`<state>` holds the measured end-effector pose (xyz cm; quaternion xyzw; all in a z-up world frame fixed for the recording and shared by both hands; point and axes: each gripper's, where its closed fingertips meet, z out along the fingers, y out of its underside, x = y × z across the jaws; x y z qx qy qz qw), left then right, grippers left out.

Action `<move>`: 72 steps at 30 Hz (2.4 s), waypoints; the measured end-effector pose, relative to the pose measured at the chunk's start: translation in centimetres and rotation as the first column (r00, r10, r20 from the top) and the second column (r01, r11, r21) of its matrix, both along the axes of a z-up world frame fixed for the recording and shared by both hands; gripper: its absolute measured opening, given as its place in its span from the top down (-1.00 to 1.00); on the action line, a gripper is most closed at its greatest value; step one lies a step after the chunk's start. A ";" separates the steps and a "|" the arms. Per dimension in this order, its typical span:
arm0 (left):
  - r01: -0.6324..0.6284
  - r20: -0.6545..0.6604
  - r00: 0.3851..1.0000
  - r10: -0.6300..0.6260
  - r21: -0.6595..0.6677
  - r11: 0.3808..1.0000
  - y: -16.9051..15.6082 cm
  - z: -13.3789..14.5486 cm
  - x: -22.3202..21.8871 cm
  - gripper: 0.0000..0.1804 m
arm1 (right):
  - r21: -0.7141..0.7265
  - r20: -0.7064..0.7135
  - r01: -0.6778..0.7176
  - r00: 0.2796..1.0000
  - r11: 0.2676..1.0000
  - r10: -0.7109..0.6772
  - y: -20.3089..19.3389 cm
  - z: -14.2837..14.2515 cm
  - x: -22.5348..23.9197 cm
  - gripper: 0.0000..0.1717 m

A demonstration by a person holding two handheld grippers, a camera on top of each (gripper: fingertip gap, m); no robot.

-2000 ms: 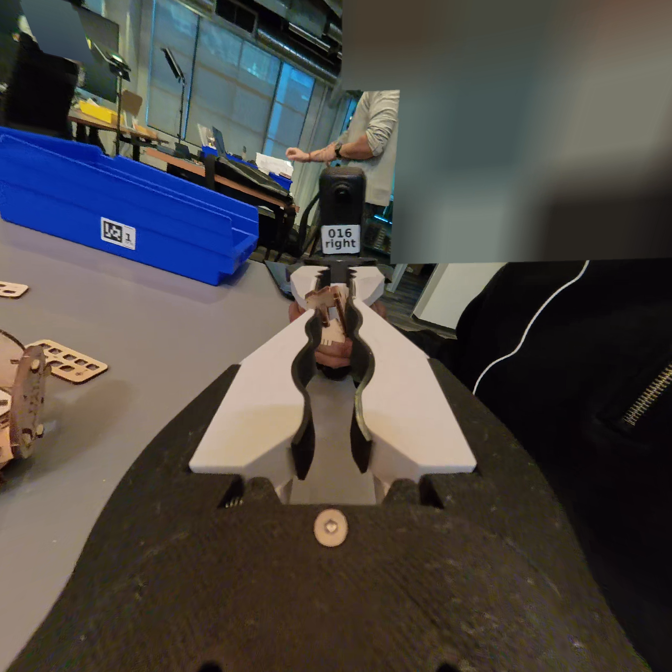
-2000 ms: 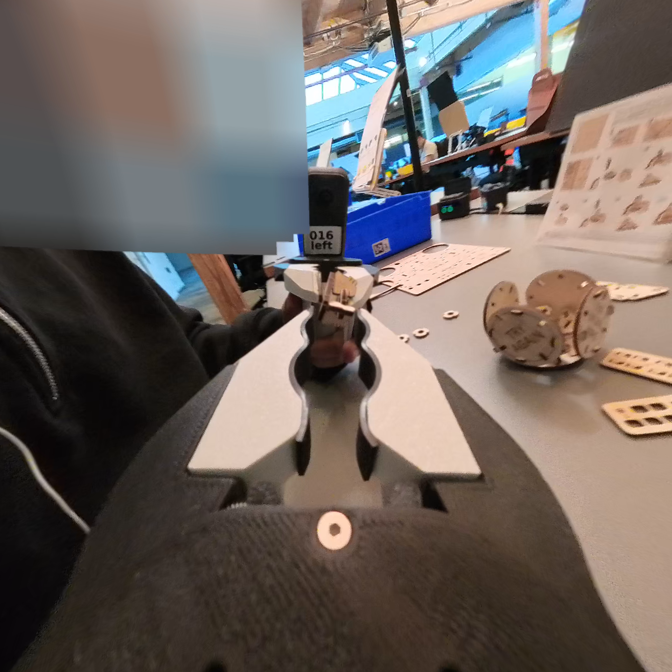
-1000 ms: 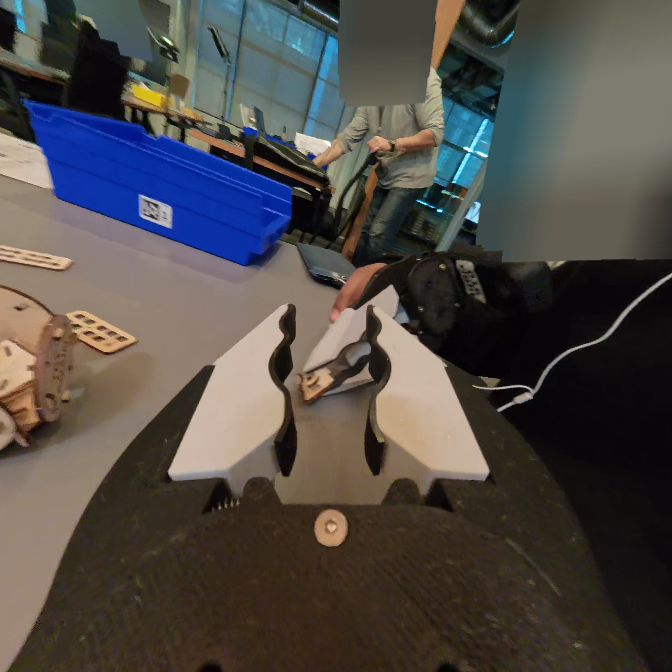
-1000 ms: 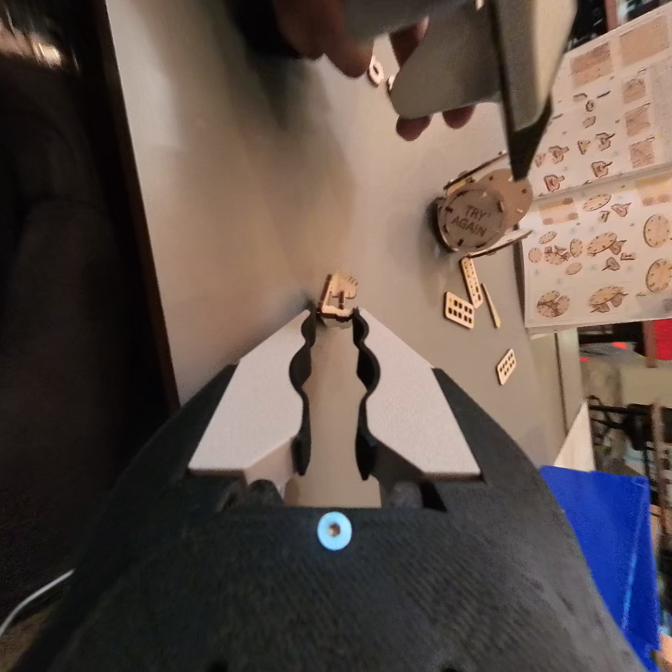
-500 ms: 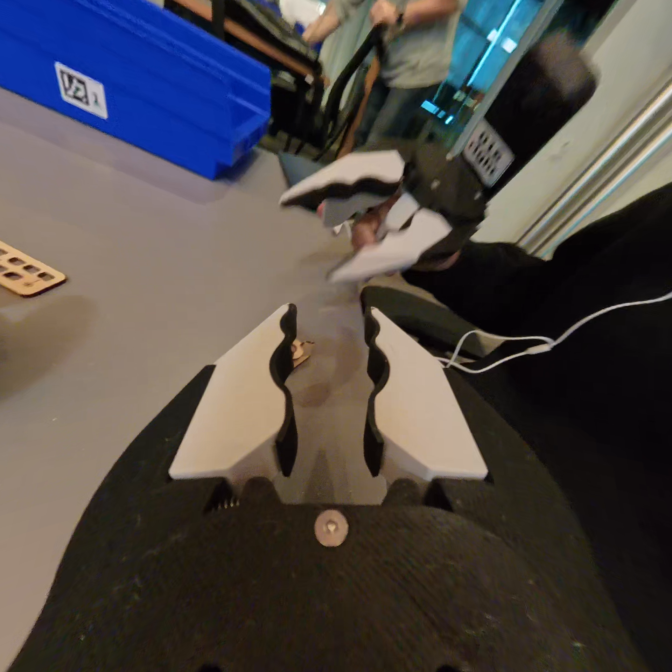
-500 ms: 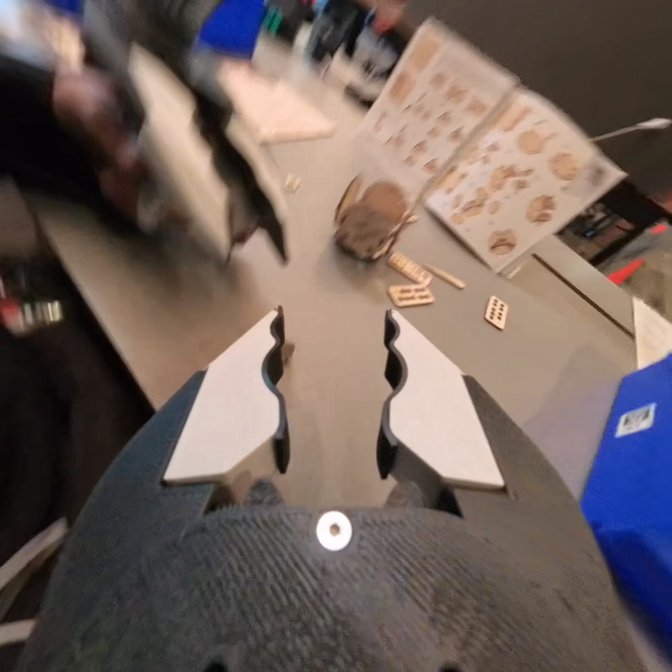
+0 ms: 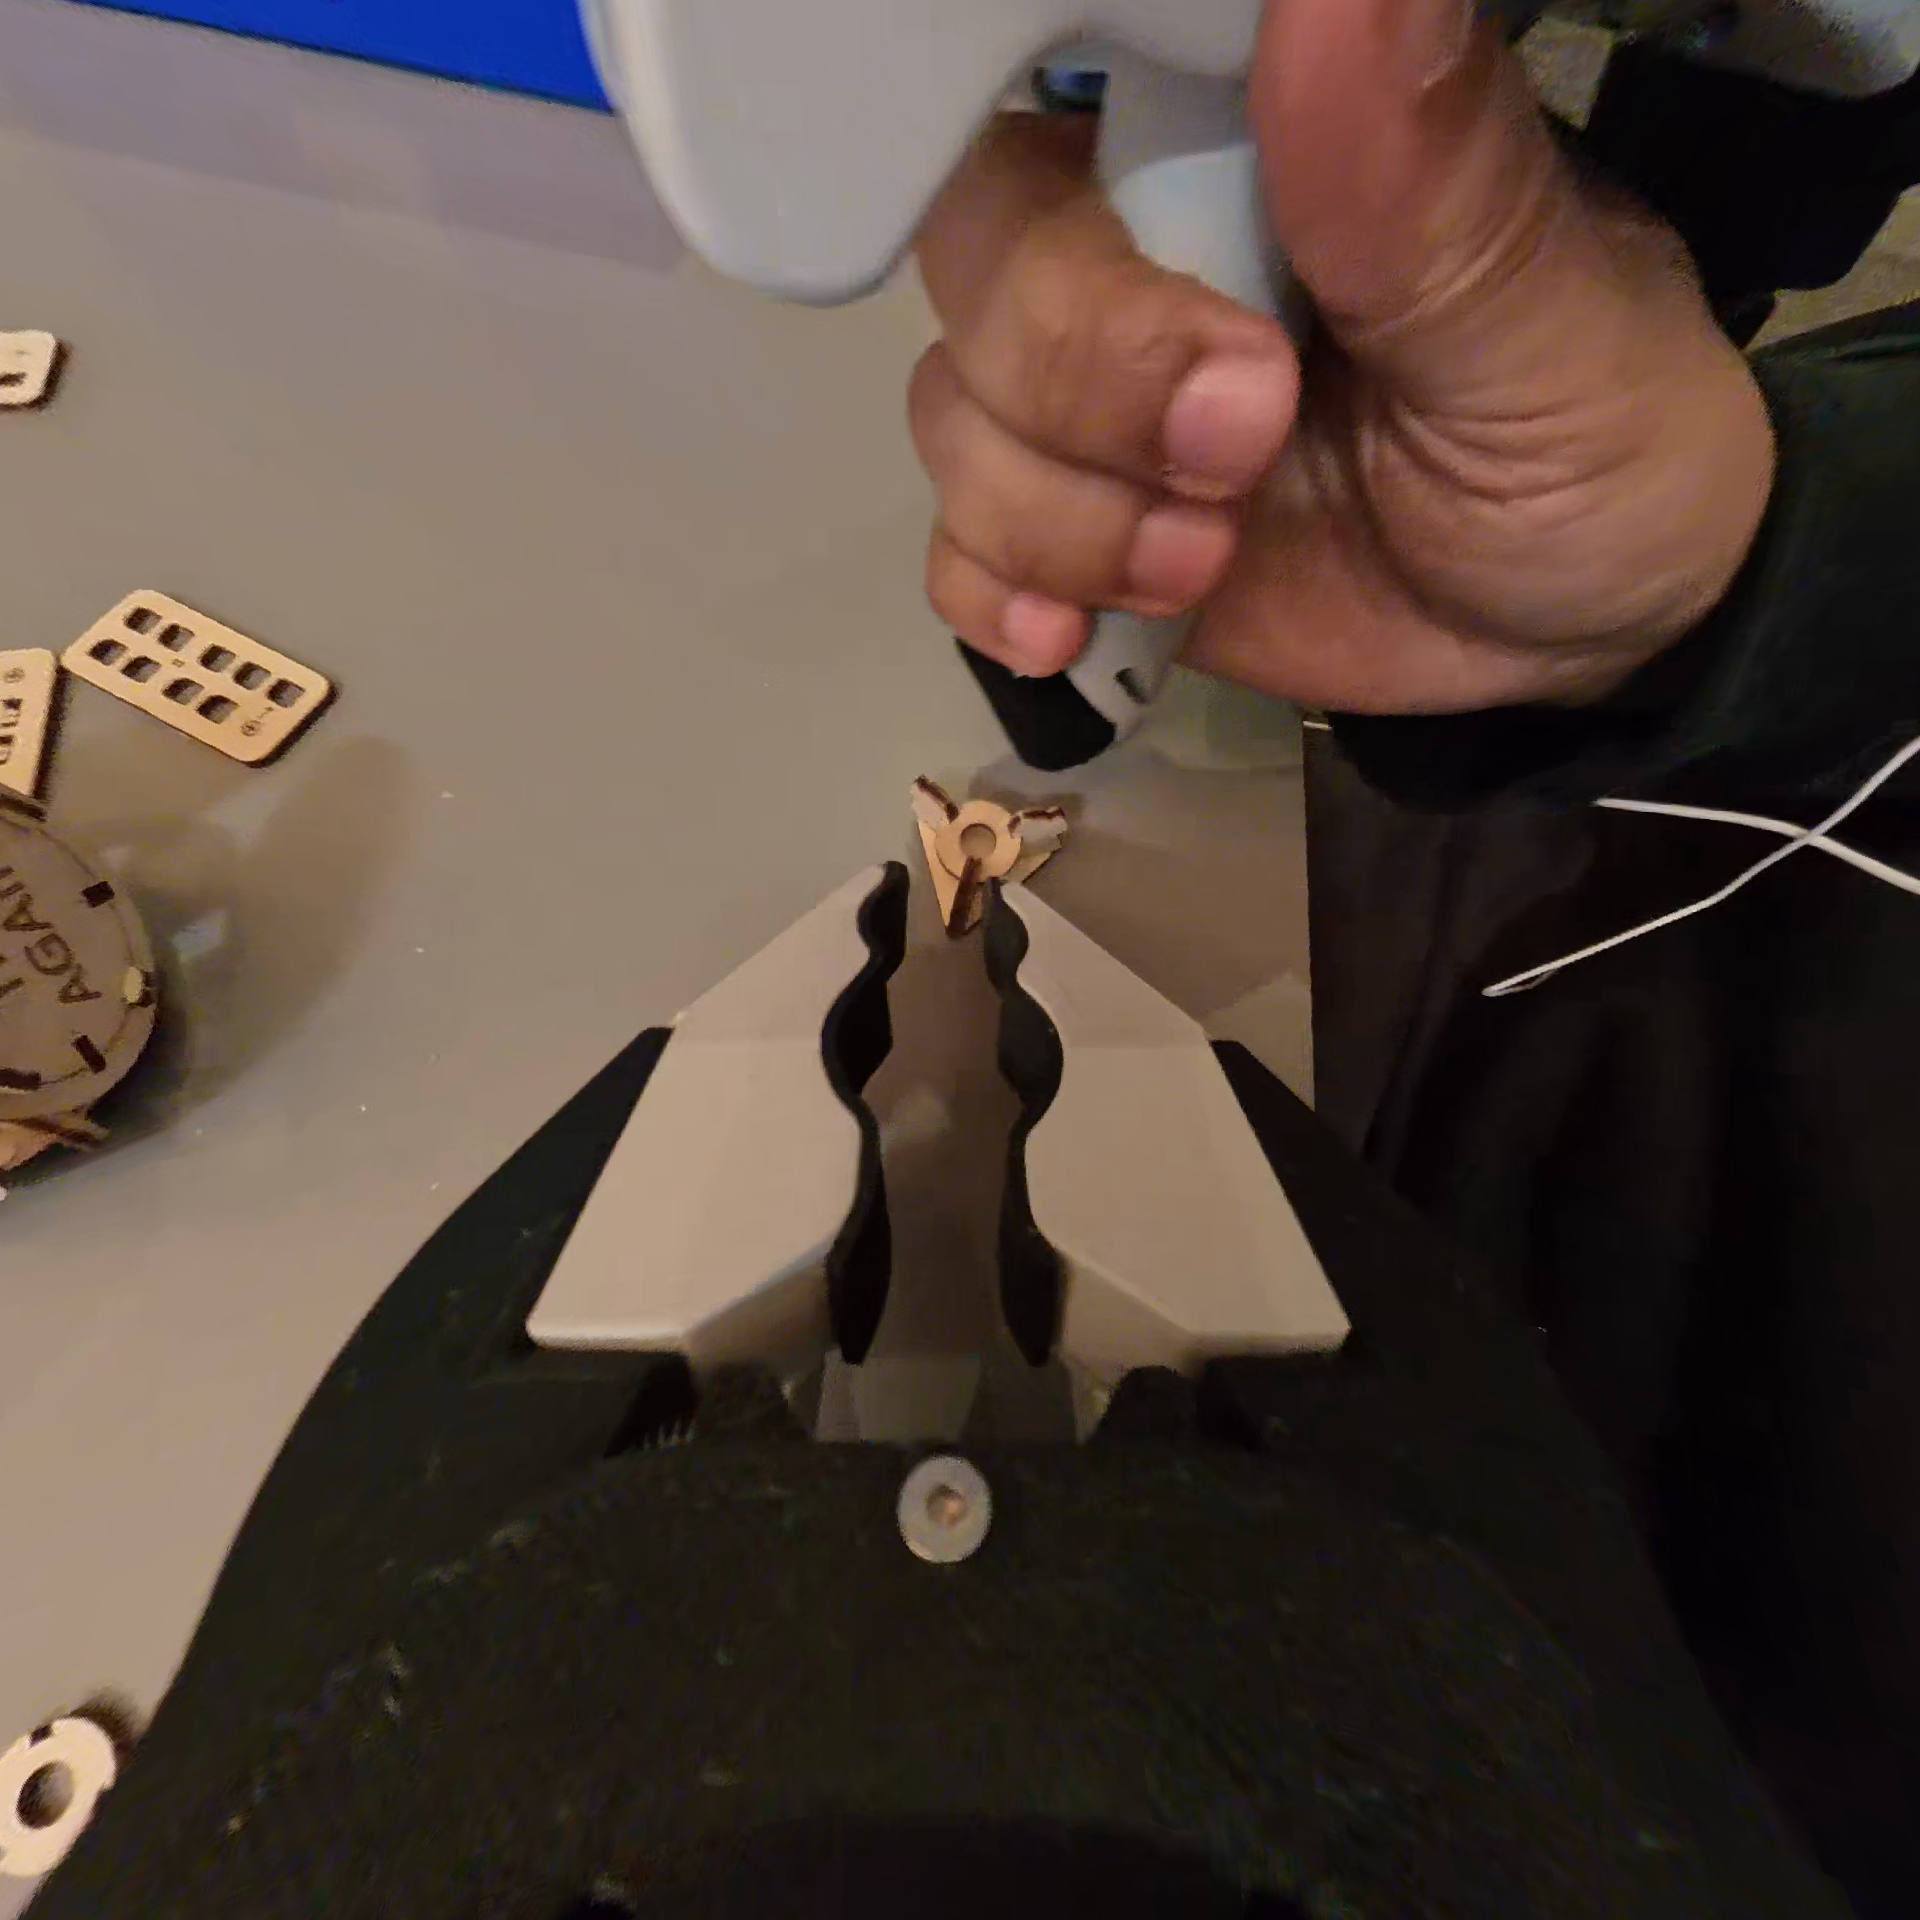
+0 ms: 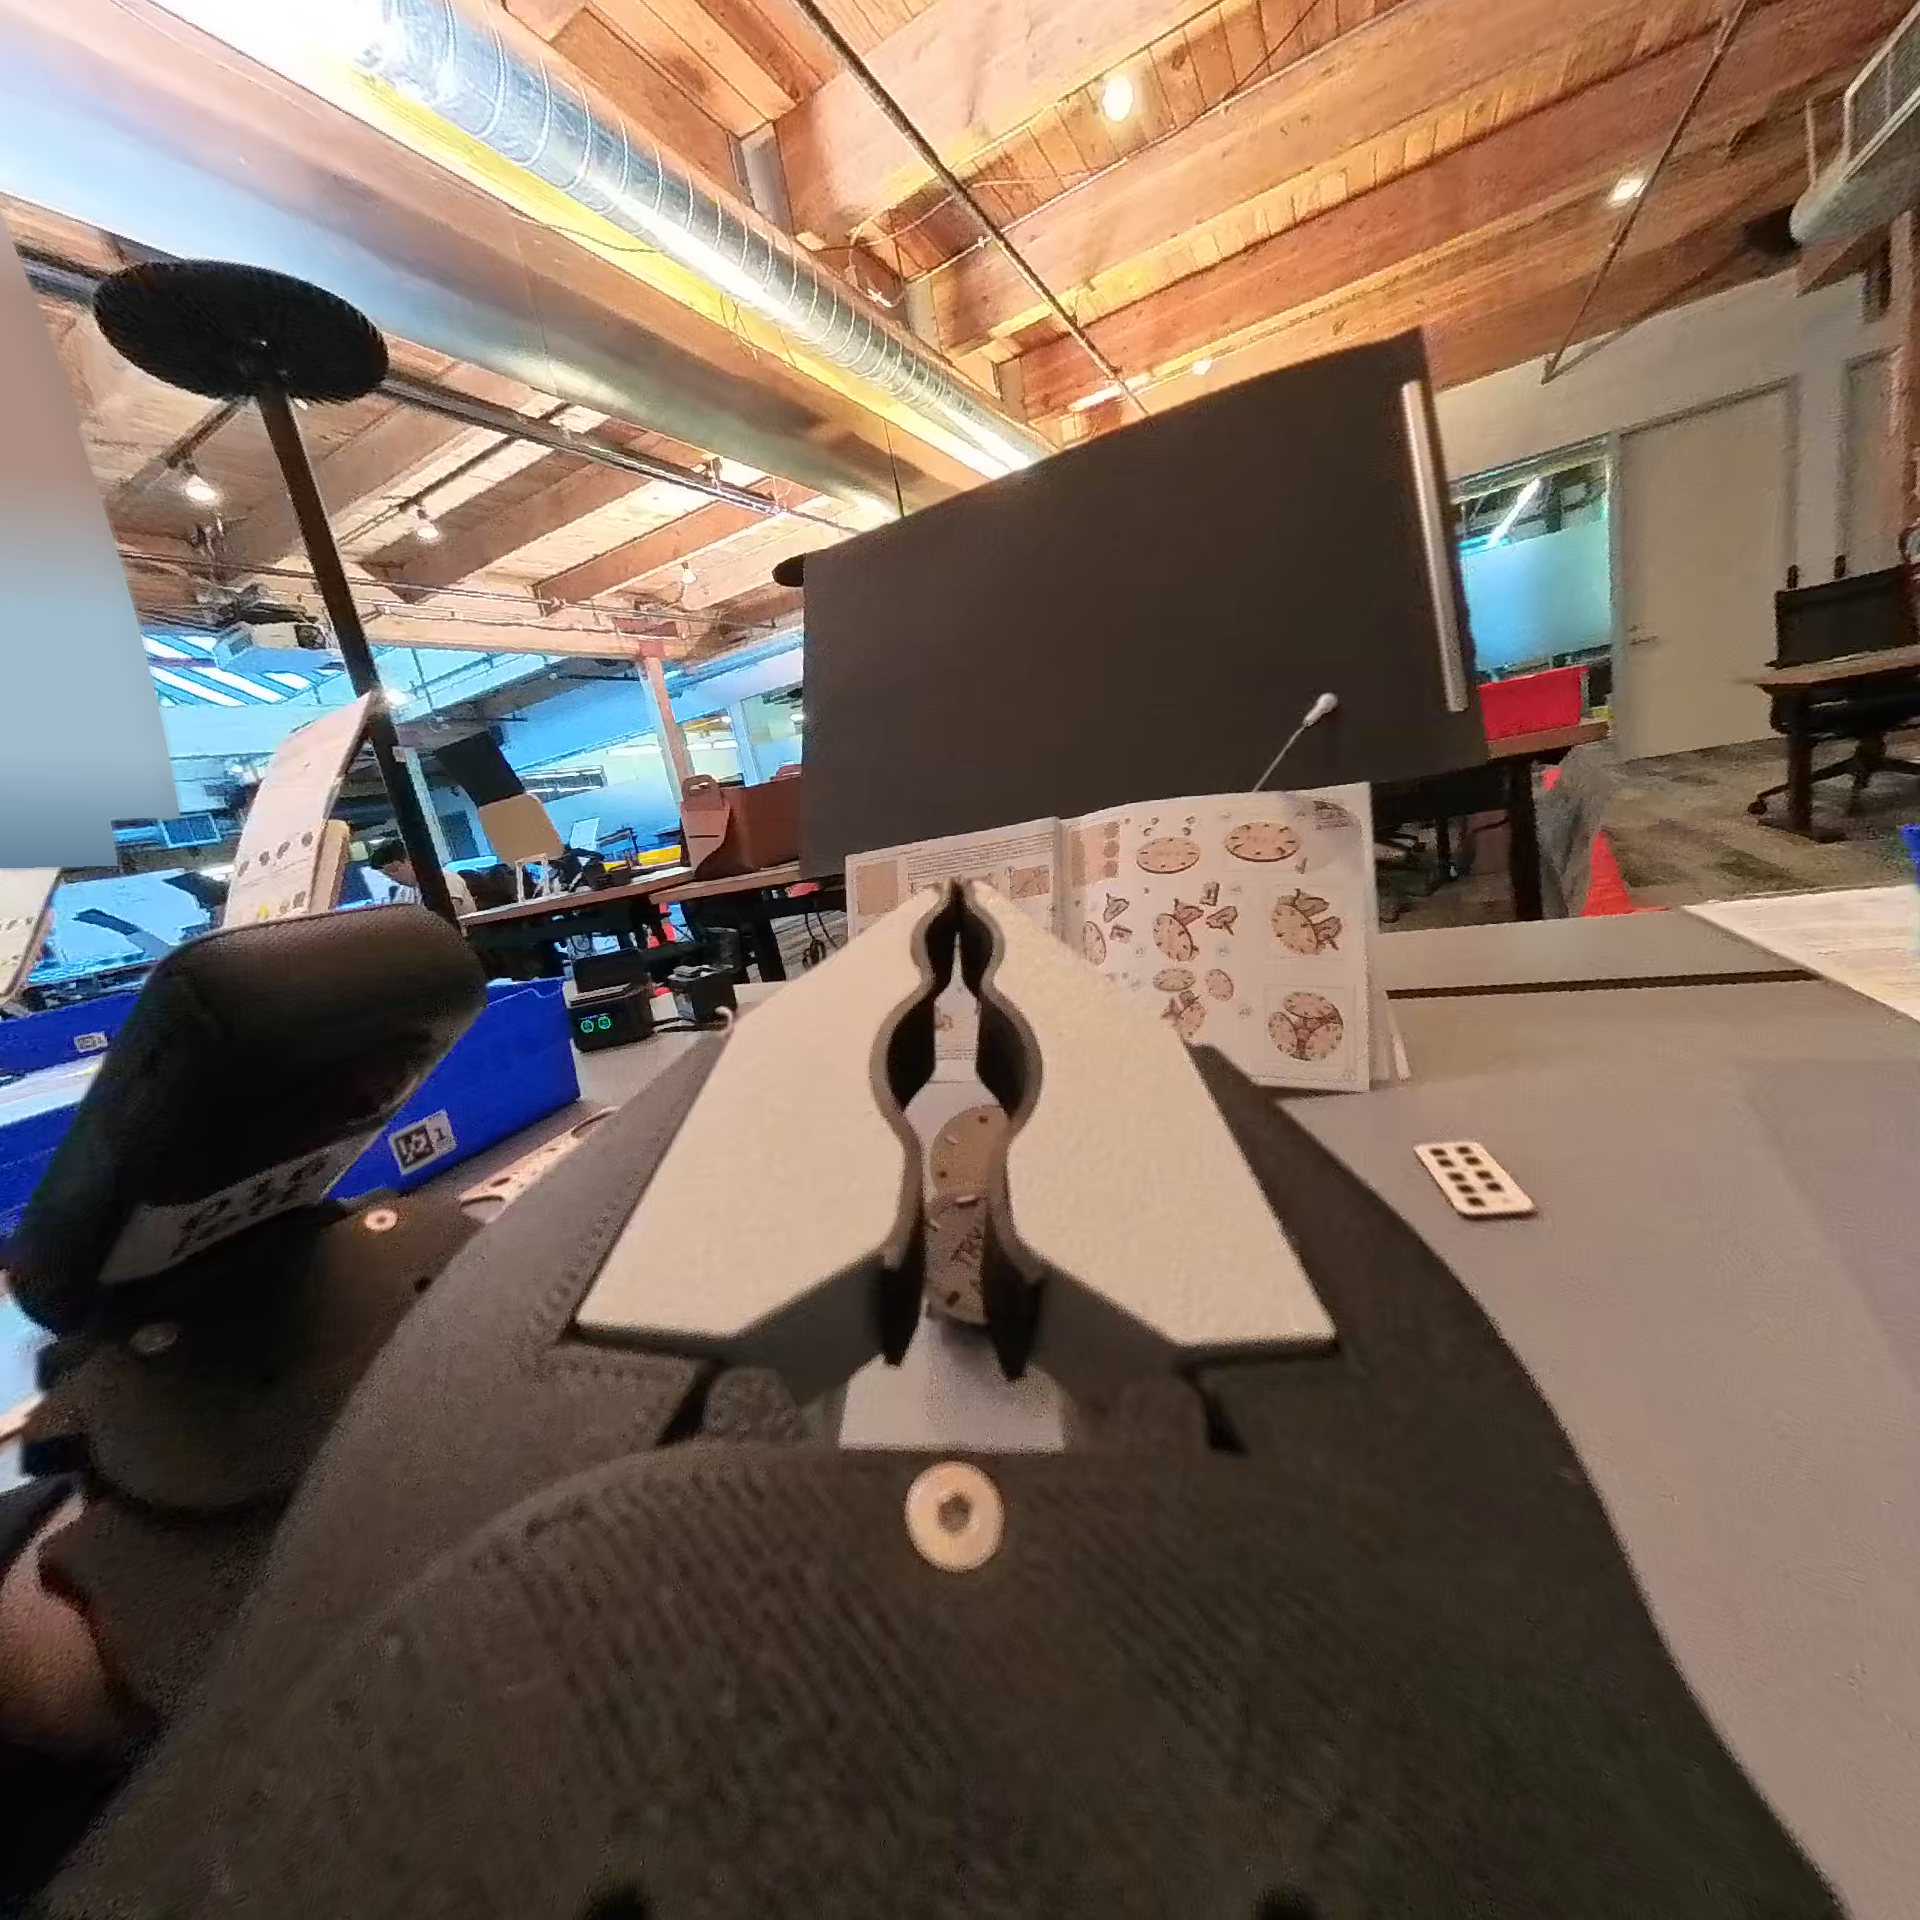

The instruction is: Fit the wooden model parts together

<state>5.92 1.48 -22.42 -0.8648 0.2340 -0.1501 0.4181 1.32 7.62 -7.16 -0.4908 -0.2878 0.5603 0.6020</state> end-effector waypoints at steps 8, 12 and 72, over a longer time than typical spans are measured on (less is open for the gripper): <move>0.051 0.088 0.995 -0.036 -0.164 0.985 -0.2 -1.5 0.5 0.87 | 0.108 0.042 0.053 0.997 0.993 -0.058 -0.9 -0.1 -1.4 1.00; 0.056 0.032 0.998 -0.051 -0.152 0.987 -0.3 -1.8 0.7 0.87 | 0.090 0.056 0.068 0.996 0.994 -0.073 -0.4 -1.2 -1.5 1.00; 0.055 -0.040 0.997 -0.060 -0.119 0.991 -0.1 -1.9 0.9 0.94 | 0.185 -0.014 0.280 0.959 0.942 -0.282 -0.1 2.8 -0.3 1.00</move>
